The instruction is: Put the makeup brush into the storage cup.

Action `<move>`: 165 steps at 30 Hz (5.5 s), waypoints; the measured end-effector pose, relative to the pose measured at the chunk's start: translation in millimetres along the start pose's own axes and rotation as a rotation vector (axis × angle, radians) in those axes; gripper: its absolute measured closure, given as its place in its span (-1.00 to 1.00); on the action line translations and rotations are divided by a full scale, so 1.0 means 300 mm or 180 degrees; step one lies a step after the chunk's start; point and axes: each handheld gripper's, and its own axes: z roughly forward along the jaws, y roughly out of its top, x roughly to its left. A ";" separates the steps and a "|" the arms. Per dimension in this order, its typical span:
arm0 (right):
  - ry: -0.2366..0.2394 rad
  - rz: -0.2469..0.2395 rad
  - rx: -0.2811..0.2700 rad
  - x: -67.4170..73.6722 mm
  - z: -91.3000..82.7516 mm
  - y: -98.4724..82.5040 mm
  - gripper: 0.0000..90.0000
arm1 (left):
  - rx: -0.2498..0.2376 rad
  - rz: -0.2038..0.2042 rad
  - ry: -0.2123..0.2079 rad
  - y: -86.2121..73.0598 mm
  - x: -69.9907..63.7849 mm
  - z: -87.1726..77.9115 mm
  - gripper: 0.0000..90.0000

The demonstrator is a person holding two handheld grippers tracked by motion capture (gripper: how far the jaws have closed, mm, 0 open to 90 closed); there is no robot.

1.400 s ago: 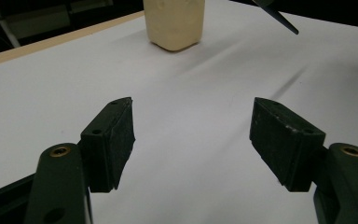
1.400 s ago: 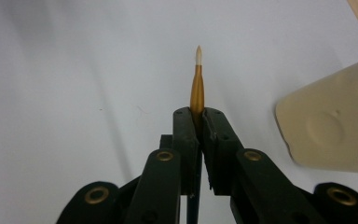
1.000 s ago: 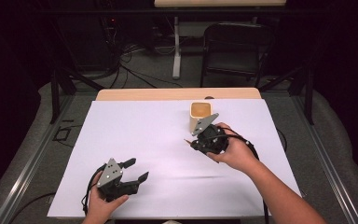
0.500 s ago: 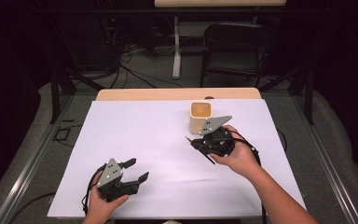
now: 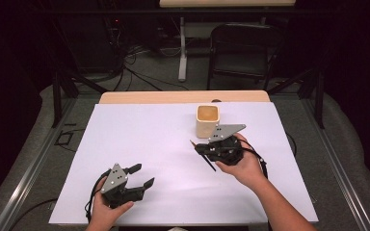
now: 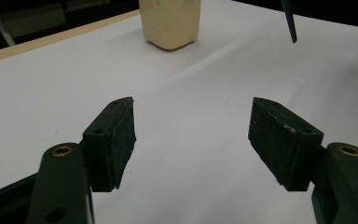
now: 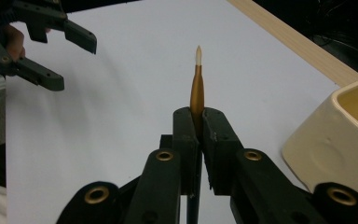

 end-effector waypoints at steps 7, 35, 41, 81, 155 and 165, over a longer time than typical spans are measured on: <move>-0.0056 0.0035 -0.0129 0.012 0.001 -0.014 0.87 | 0.0003 -0.0002 -0.0017 0.000 0.000 0.004 -0.30; -0.0016 0.0221 -0.0647 0.043 0.027 -0.025 0.87 | -0.0009 -0.0034 -0.0031 0.000 -0.002 0.008 -0.29; -0.0013 0.0257 -0.0713 0.049 0.033 -0.047 0.87 | -0.0001 -0.0058 -0.0060 0.001 -0.004 0.016 -0.29; -0.0021 0.0313 -0.0981 0.069 0.019 -0.075 0.87 | -0.0081 -0.0171 -0.0396 0.147 -0.073 0.135 -0.09; -0.0022 0.0650 -0.1454 0.084 0.020 -0.090 0.87 | -0.0206 -0.0562 -0.0815 0.223 -0.115 0.281 0.31; -0.0010 0.0661 -0.1465 0.088 0.023 -0.089 0.87 | -0.0216 -0.0610 -0.0861 0.220 -0.116 0.285 0.38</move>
